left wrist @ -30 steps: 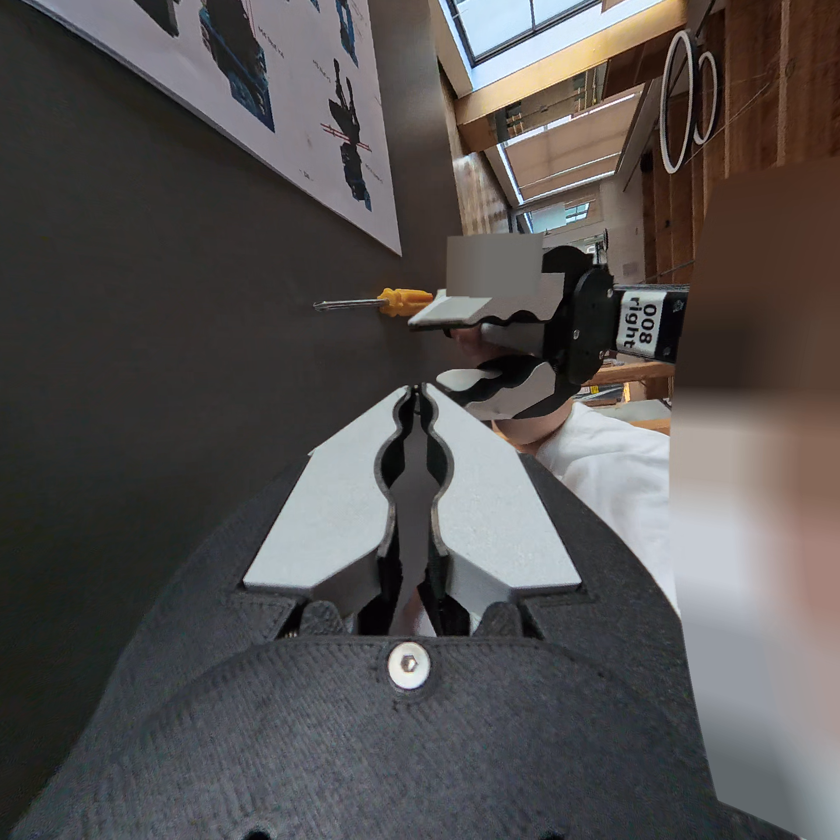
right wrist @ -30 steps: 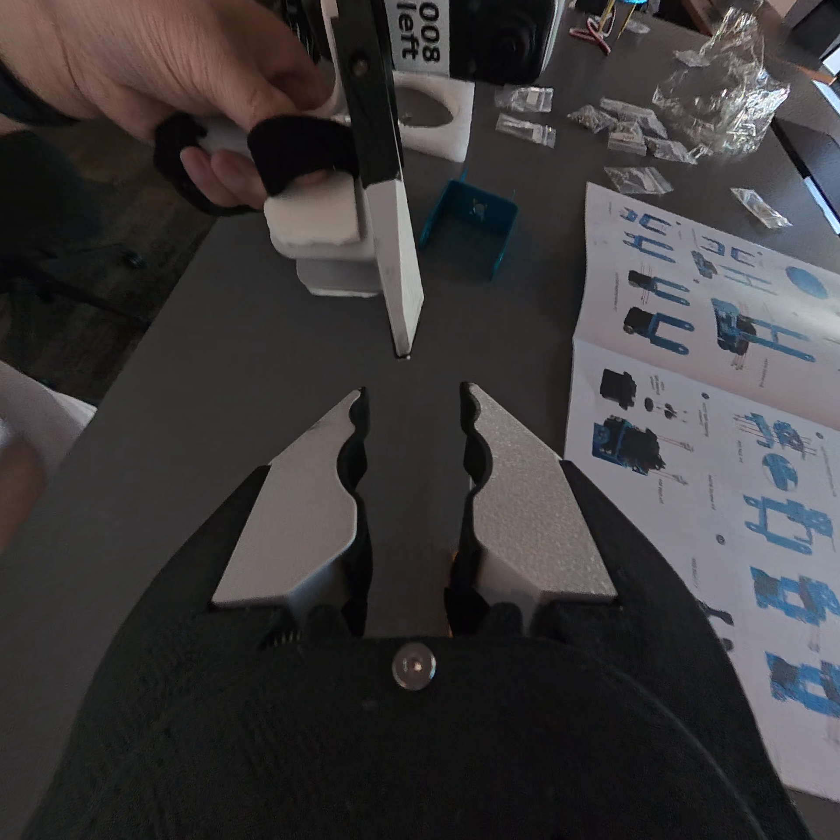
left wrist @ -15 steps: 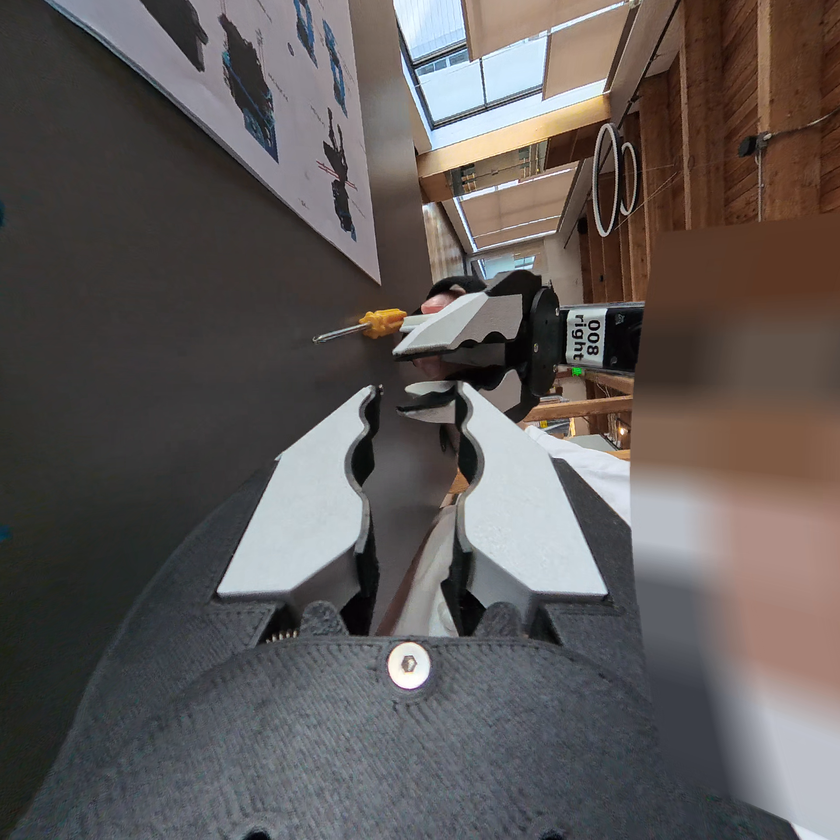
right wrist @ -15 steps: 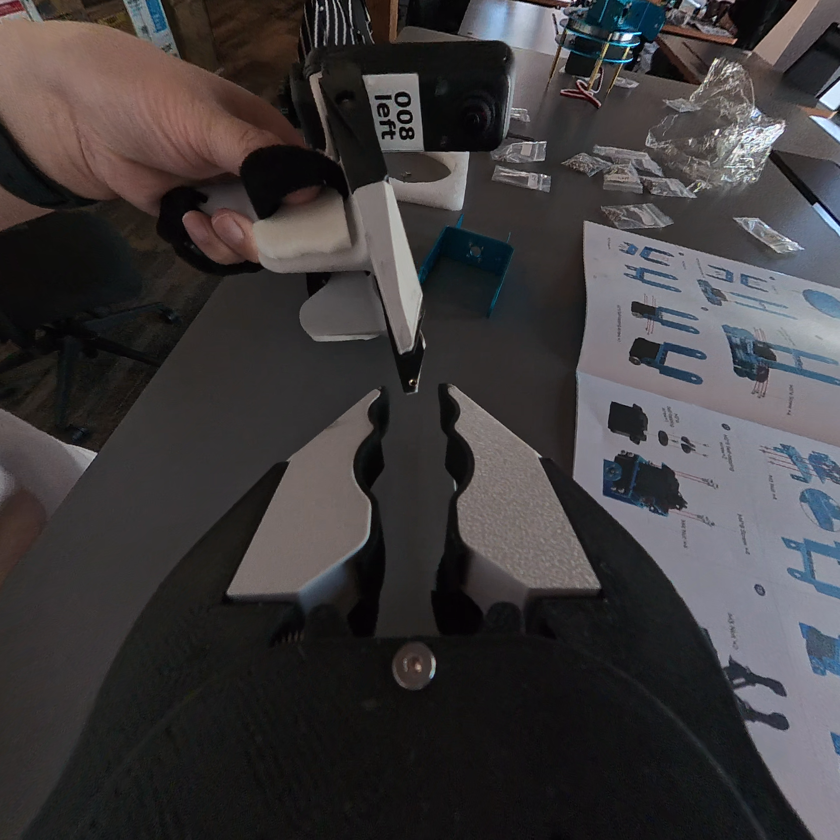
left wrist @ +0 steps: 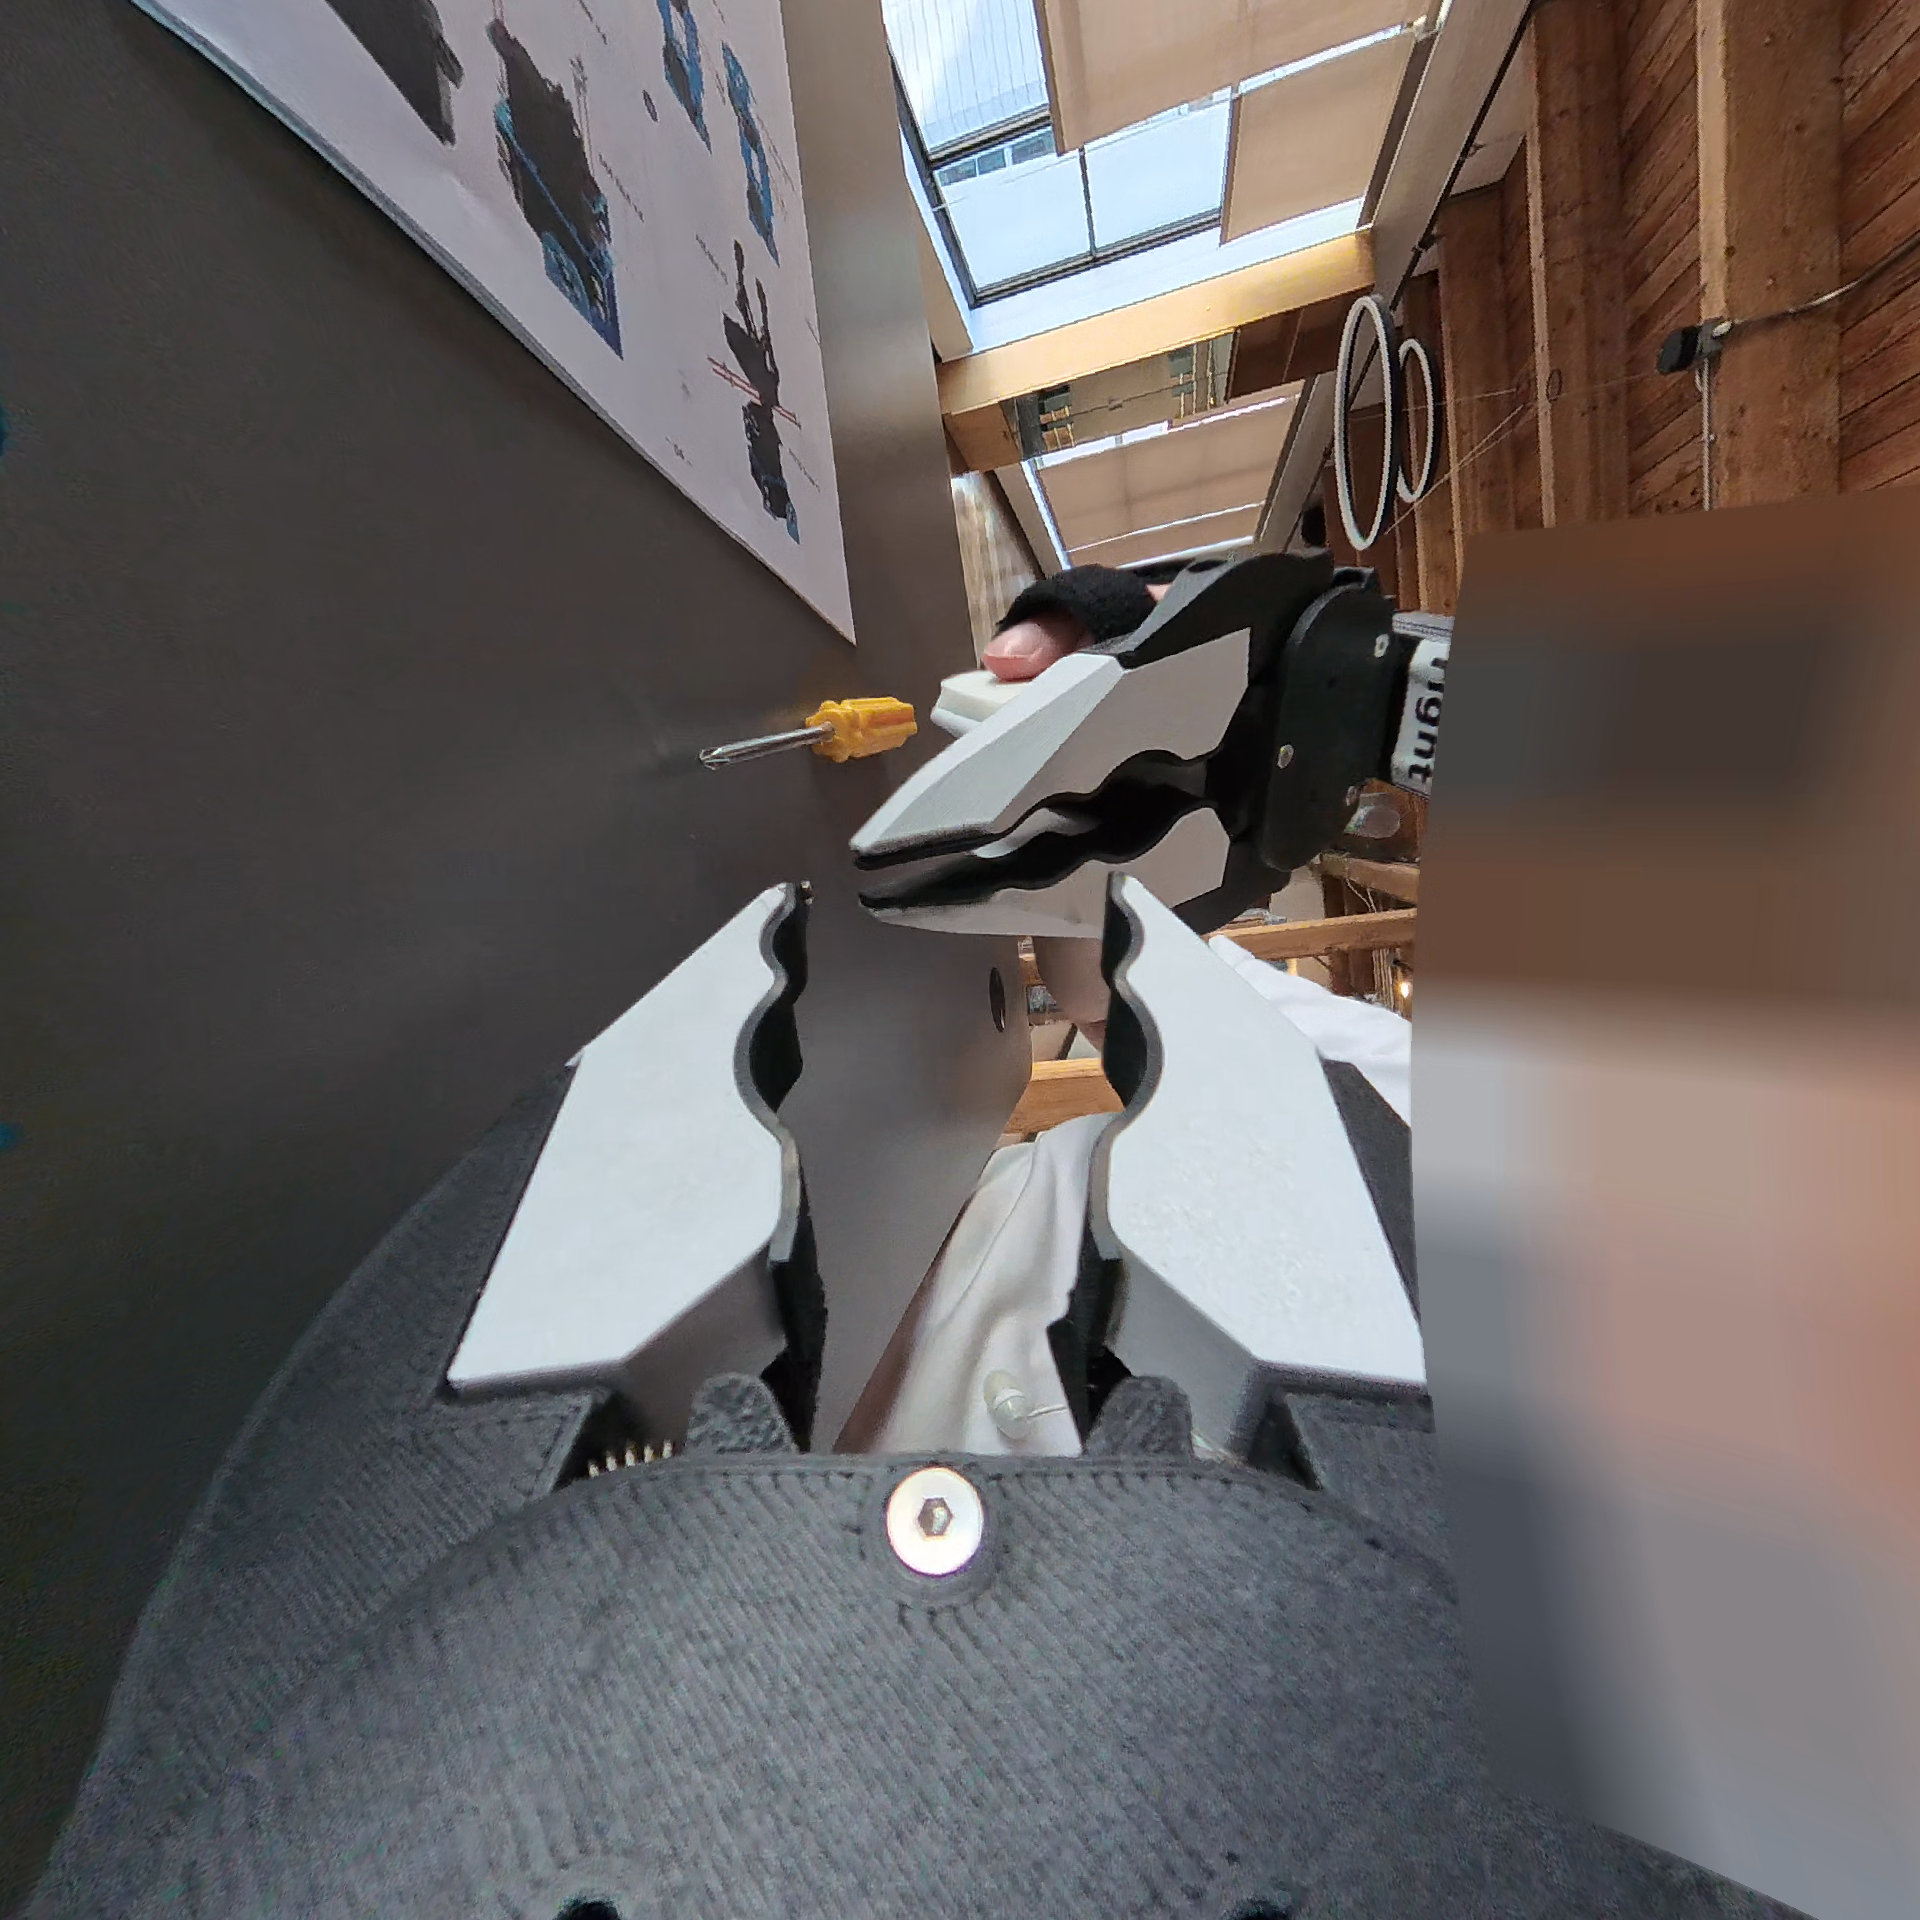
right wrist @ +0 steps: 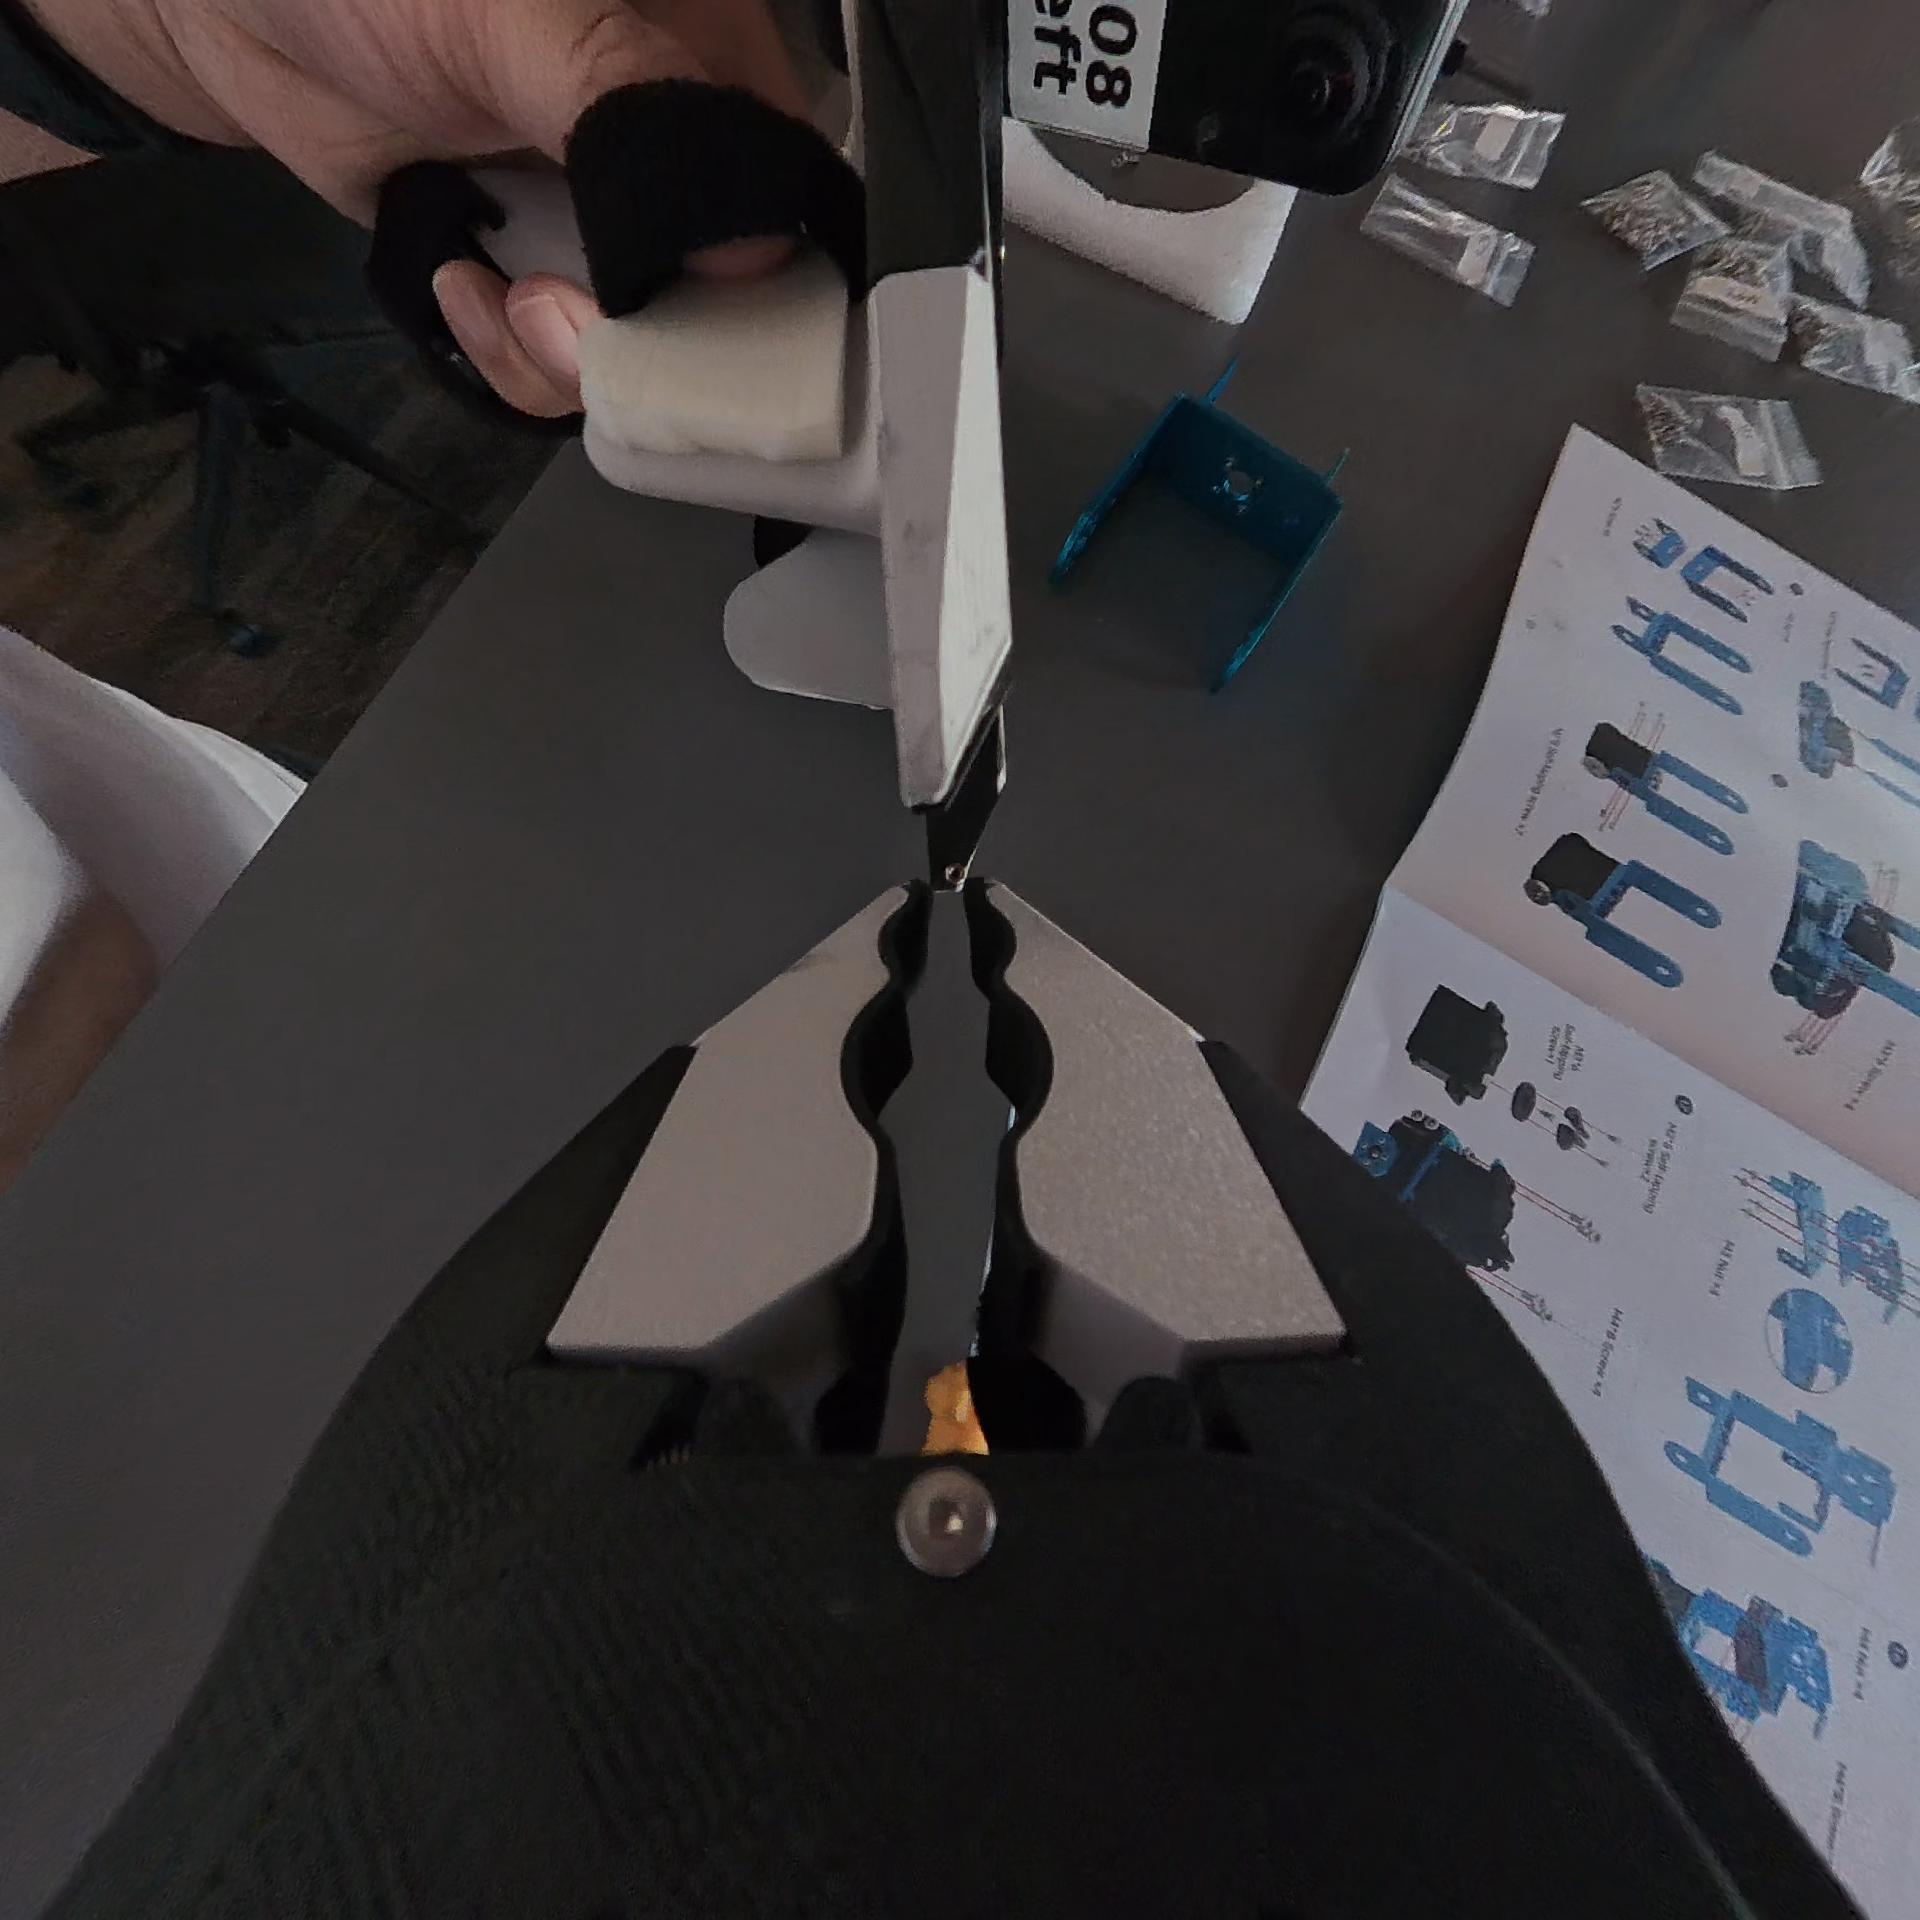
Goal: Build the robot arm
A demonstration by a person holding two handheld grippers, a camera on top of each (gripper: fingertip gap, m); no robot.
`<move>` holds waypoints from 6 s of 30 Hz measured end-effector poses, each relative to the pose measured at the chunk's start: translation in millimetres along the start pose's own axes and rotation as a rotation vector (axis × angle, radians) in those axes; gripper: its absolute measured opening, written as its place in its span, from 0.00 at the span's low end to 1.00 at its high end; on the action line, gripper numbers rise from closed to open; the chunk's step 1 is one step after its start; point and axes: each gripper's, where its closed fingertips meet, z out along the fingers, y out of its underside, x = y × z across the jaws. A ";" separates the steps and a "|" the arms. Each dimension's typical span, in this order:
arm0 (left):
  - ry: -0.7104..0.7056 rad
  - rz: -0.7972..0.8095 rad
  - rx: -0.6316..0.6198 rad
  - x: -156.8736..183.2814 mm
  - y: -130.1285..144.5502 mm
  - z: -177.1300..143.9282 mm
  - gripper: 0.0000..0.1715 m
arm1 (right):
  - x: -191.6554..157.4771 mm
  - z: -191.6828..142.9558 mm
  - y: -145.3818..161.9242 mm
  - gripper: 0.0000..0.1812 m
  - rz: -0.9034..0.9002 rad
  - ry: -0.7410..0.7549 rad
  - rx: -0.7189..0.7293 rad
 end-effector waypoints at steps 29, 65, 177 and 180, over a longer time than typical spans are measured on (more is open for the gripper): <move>0.027 0.021 -0.007 -2.3 0.1 6.3 0.34 | 1.5 10.7 11.0 0.00 -0.023 -0.055 -0.105; -0.128 0.464 -0.089 8.7 -58.4 -194.3 0.33 | -13.5 46.8 -6.4 0.09 0.521 0.260 -0.191; 0.037 1.535 -0.718 -69.9 -71.0 -138.2 0.46 | 85.7 91.4 -80.7 0.01 -0.475 0.663 0.075; 0.037 1.481 -0.699 -70.8 -78.2 -138.9 0.44 | 82.6 91.9 -86.2 0.01 -0.456 0.630 0.107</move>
